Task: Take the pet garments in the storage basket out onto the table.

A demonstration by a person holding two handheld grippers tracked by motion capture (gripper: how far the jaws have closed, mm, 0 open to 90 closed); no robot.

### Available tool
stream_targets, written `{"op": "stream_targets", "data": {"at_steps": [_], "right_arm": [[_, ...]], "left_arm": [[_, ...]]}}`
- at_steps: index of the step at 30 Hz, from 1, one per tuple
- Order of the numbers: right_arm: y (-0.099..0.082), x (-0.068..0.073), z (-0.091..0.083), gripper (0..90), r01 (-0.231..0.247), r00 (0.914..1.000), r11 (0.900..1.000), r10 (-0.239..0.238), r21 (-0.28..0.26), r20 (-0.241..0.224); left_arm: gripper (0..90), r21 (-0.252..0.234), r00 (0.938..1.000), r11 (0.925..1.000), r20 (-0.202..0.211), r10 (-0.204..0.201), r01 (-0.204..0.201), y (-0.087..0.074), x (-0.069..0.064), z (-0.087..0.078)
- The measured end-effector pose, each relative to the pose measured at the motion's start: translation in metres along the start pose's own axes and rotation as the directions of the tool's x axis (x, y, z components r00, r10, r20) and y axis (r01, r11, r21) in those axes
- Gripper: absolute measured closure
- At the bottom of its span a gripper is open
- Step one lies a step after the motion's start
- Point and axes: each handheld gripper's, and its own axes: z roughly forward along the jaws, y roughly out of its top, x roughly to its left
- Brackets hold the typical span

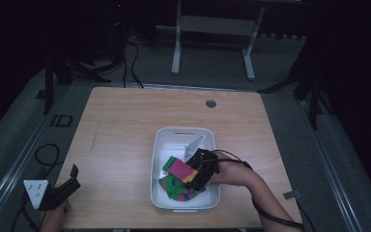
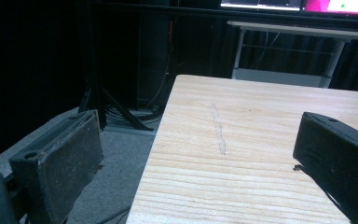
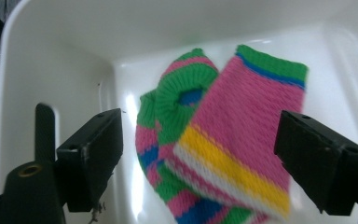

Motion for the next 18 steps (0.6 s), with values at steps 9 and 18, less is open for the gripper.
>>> {"op": "stream_targets", "data": {"at_steps": [9, 18], "right_arm": [[0.021, 0.001, 0.037, 15.7, 0.032, 0.9995, 0.9961, -0.032, 0.082, -0.009], [0.019, 0.005, 0.068, 15.7, 0.071, 0.9968, 0.9769, -0.077, 0.202, 0.022]], "left_arm": [[1.8, 0.0, 1.0, 1.0, 0.007, -0.006, 0.006, 0.0, 0.001, 0.0], [1.8, 0.001, 0.9999, 1.0, 0.011, -0.009, 0.009, 0.0, 0.001, 0.0]]}}
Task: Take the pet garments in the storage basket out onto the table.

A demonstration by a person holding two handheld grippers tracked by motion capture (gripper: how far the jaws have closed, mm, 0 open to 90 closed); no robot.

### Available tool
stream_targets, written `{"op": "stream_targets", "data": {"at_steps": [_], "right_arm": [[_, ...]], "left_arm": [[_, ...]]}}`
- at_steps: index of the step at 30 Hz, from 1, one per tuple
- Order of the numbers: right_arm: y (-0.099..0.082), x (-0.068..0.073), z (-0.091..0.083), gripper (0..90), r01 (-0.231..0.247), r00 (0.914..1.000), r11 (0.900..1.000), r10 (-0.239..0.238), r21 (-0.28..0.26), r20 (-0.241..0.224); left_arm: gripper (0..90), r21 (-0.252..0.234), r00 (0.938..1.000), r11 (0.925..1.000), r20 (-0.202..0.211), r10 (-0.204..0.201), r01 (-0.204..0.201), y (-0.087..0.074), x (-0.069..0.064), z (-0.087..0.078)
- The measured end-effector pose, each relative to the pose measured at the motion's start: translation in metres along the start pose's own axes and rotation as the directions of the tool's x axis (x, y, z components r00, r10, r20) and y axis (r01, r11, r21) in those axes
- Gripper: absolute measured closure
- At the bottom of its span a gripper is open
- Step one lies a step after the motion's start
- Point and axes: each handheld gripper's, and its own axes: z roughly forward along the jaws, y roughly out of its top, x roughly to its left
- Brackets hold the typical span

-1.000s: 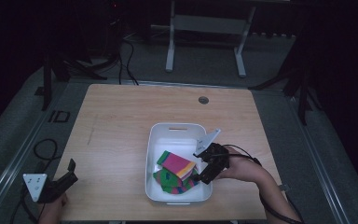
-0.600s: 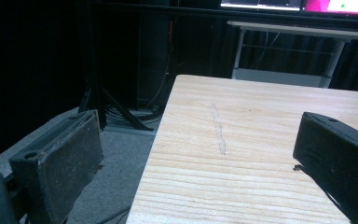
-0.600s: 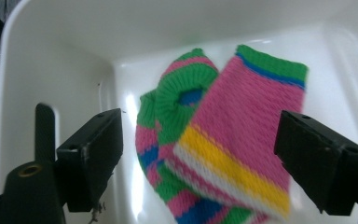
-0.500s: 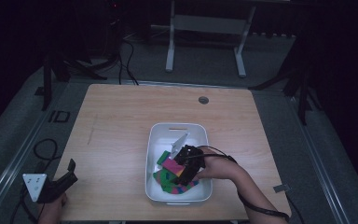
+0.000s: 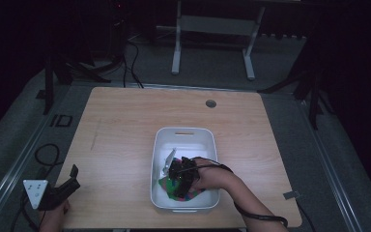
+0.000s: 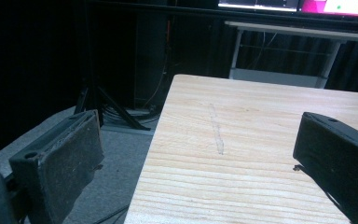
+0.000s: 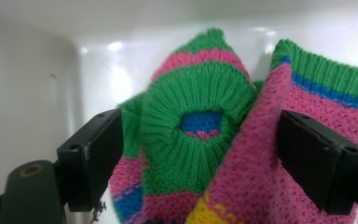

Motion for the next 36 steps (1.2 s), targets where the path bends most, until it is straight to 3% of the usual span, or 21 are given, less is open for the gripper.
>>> {"op": "stream_targets", "data": {"at_steps": [6, 9, 10, 11, 13, 15, 26, 27, 30, 36], "right_arm": [[0.0, 0.007, 0.01, 18.2, 0.046, 0.9961, 0.9972, -0.05, 0.059, 0.073], [0.0, 0.006, 0.007, 32.5, 0.05, 0.9955, 0.9975, -0.054, 0.05, 0.079], [0.0, 0.005, 0.006, 41.3, 0.049, 0.995, 0.9977, -0.053, 0.046, 0.085], [0.0, 0.005, 0.003, 56.5, 0.061, 0.9913, 0.9967, -0.067, 0.053, 0.114], [0.0, 0.005, 0.003, 56.5, 0.061, 0.9913, 0.9967, -0.067, 0.053, 0.114], [0.001, 0.004, -0.001, 63.3, 0.067, 0.9909, 0.9963, -0.073, 0.055, 0.113], [0.01, 0.001, -0.055, 64.7, 0.078, 0.9888, 0.9953, -0.07, -0.057, 0.132], [0.014, 0.001, -0.071, 64.7, 0.087, 0.9868, 0.9935, -0.076, -0.073, 0.143], [0.021, 0.0, -0.091, 64.6, 0.104, 0.9818, 0.9908, -0.089, -0.086, 0.168], [0.027, -0.001, -0.117, 64.6, 0.12, 0.9706, 0.9889, -0.098, -0.088, 0.22]], "left_arm": [[1.8, -0.001, 1.0, 1.0, -0.002, 0.001, -0.001, 0.0, 0.0, 0.0], [1.8, 0.0, 1.0, 1.0, -0.003, 0.0, 0.0, 0.0, 0.0, 0.0], [1.9, -0.001, 1.0, 1.0, -0.004, 0.0, 0.0, 0.0, -0.001, 0.0], [1.9, 0.0, 1.0, 1.0, -0.004, 0.001, -0.001, 0.0, -0.001, 0.0], [1.8, 0.001, 1.0, 1.0, -0.004, 0.002, -0.002, 0.0, -0.001, 0.0], [1.8, 0.001, 1.0, 1.0, -0.004, 0.001, -0.001, 0.0, 0.0, 0.0], [1.8, 0.001, 1.0, 1.0, -0.005, 0.002, -0.002, 0.0, -0.001, 0.0], [1.8, 0.001, 1.0, 1.0, -0.006, 0.001, -0.001, 0.0, -0.001, 0.0], [1.8, 0.002, 1.0, 1.0, -0.006, 0.0, 0.0, 0.0, 0.0, 0.0], [1.8, -0.001, 1.0, 1.0, -0.006, -0.001, 0.001, 0.0, -0.001, 0.0]]}}
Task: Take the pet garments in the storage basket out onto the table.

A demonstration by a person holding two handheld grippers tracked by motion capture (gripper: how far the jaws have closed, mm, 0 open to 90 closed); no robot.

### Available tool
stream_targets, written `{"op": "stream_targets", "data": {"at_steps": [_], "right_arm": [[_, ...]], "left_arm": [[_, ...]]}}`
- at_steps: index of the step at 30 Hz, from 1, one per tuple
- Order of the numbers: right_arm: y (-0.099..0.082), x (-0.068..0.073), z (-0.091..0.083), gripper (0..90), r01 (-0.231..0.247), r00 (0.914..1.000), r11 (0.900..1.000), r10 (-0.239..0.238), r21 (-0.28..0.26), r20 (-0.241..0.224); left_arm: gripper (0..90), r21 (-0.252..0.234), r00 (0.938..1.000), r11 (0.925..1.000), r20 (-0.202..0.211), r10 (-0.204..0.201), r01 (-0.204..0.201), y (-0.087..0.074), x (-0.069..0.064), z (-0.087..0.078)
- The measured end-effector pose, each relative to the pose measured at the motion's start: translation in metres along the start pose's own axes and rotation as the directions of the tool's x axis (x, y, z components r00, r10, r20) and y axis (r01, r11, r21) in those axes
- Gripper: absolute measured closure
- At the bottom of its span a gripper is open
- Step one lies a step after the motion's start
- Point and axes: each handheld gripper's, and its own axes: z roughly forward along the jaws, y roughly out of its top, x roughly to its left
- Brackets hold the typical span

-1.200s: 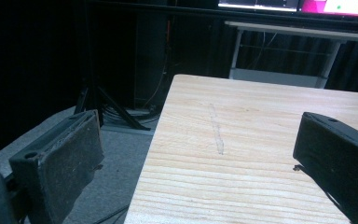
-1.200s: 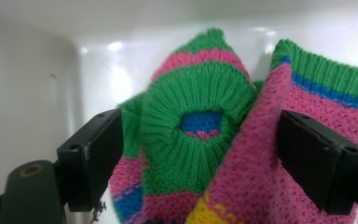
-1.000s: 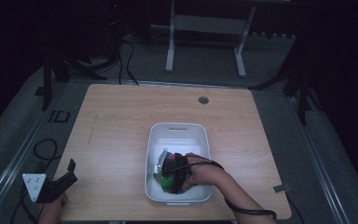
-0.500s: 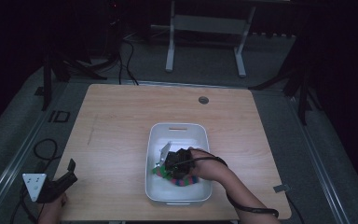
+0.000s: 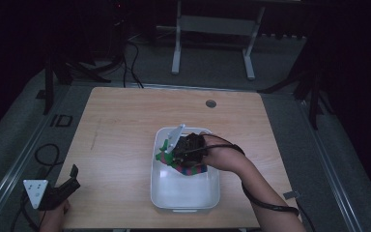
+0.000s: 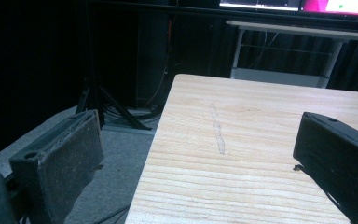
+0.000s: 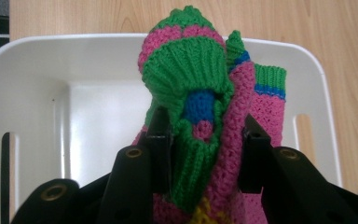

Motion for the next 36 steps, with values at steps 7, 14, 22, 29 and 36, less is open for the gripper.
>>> {"op": "stream_targets", "data": {"at_steps": [7, 14, 22, 29, 36], "right_arm": [[-0.006, -0.006, -0.024, 64.6, -0.021, 0.9994, 0.9986, 0.022, -0.049, 0.025], [-0.023, -0.014, -0.049, 64.6, -0.042, 0.9974, 0.9976, 0.045, -0.056, 0.056], [-0.058, -0.025, -0.074, 64.5, -0.106, 0.9873, 0.9933, 0.111, -0.046, 0.114], [-0.097, -0.032, -0.089, 64.4, -0.169, 0.973, 0.9848, 0.173, -0.04, 0.153], [-0.137, -0.036, -0.097, 64.4, -0.24, 0.9541, 0.9704, 0.241, -0.024, 0.178]], "left_arm": [[1.8, 0.001, 1.0, 1.0, -0.002, 0.001, -0.001, 0.0, 0.0, 0.0], [1.9, 0.003, 1.0, 1.0, -0.004, 0.001, -0.001, 0.0, 0.0, 0.0], [1.8, 0.002, 1.0, 1.0, -0.008, 0.004, -0.004, 0.0, -0.001, 0.0], [1.8, 0.002, 0.9999, 1.0, -0.009, 0.006, -0.006, 0.0, -0.001, 0.0], [1.8, 0.002, 0.9999, 1.0, -0.01, 0.008, -0.008, 0.0, -0.001, 0.0]]}}
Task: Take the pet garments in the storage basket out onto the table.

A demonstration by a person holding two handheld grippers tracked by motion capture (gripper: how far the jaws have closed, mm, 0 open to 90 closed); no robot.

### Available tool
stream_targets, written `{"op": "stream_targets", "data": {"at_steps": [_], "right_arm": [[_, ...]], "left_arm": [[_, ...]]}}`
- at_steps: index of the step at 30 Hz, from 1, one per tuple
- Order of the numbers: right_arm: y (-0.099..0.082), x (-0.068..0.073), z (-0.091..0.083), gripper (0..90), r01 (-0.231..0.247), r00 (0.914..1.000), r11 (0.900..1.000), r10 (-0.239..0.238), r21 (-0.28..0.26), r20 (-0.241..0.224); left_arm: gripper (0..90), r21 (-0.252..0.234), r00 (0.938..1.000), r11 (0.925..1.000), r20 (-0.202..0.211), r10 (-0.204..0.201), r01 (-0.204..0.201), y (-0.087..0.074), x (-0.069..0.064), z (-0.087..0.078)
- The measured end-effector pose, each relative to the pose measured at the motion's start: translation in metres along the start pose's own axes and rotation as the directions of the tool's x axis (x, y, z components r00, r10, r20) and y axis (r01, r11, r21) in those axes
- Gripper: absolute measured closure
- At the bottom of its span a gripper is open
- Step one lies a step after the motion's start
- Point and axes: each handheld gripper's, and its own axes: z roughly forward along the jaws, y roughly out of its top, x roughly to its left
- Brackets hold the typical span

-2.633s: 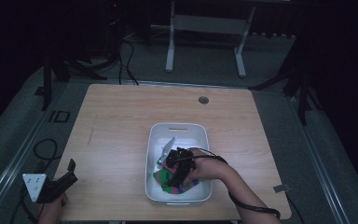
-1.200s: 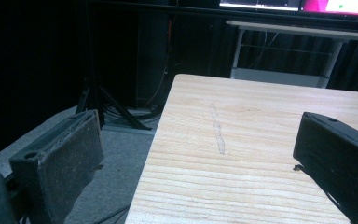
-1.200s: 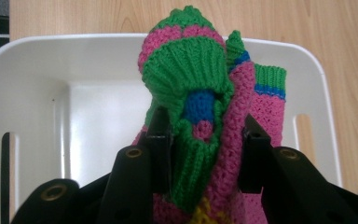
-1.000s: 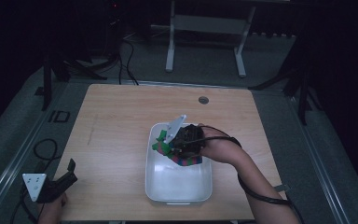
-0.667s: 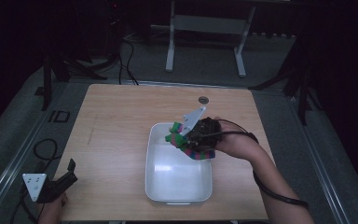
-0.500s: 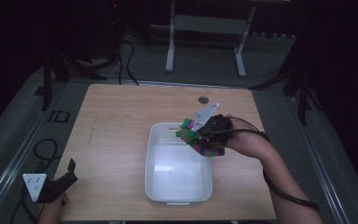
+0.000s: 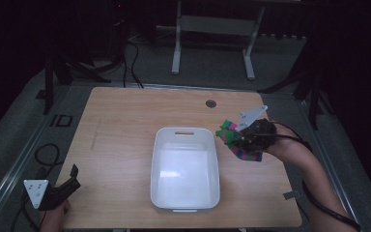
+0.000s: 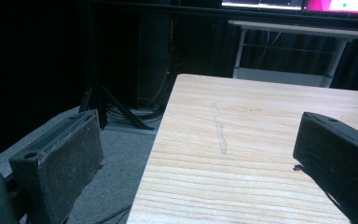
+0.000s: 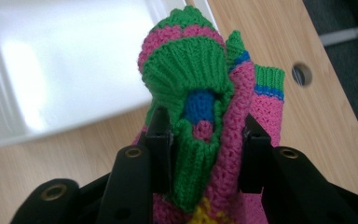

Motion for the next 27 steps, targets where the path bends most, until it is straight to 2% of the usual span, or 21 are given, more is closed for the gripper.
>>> {"op": "stream_targets", "data": {"at_steps": [6, 8, 12, 16, 21, 27], "right_arm": [[-0.024, -0.004, 0.005, 64.4, -0.05, 0.9984, 0.9986, 0.05, 0.013, 0.026], [-0.027, -0.004, 0.008, 64.4, -0.058, 0.9981, 0.9982, 0.058, 0.015, 0.021], [-0.039, -0.006, 0.025, 64.4, -0.083, 0.9962, 0.9962, 0.083, 0.025, 0.027], [-0.05, -0.005, 0.049, 64.3, -0.101, 0.9949, 0.9933, 0.101, 0.055, 0.009], [-0.062, -0.009, 0.077, 64.3, -0.148, 0.9889, 0.9864, 0.148, 0.072, -0.005], [-0.07, -0.02, 0.107, 64.2, -0.194, 0.981, 0.9766, 0.194, 0.094, 0.01]], "left_arm": [[1.9, -0.001, 1.0, 1.0, -0.001, 0.001, -0.001, 0.0, 0.0, 0.0], [1.8, -0.001, 1.0, 1.0, -0.001, 0.002, -0.002, 0.0, 0.0, 0.0], [1.8, -0.002, 1.0, 1.0, -0.001, 0.002, -0.002, 0.0, 0.0, 0.0], [1.8, -0.001, 1.0, 1.0, 0.0, -0.001, 0.001, 0.0, 0.0, 0.0], [1.9, -0.001, 1.0, 1.0, 0.001, 0.001, -0.001, 0.0, 0.0, 0.0], [1.8, 0.0, 1.0, 1.0, 0.002, 0.0, 0.0, 0.0, 0.0, 0.0]]}}
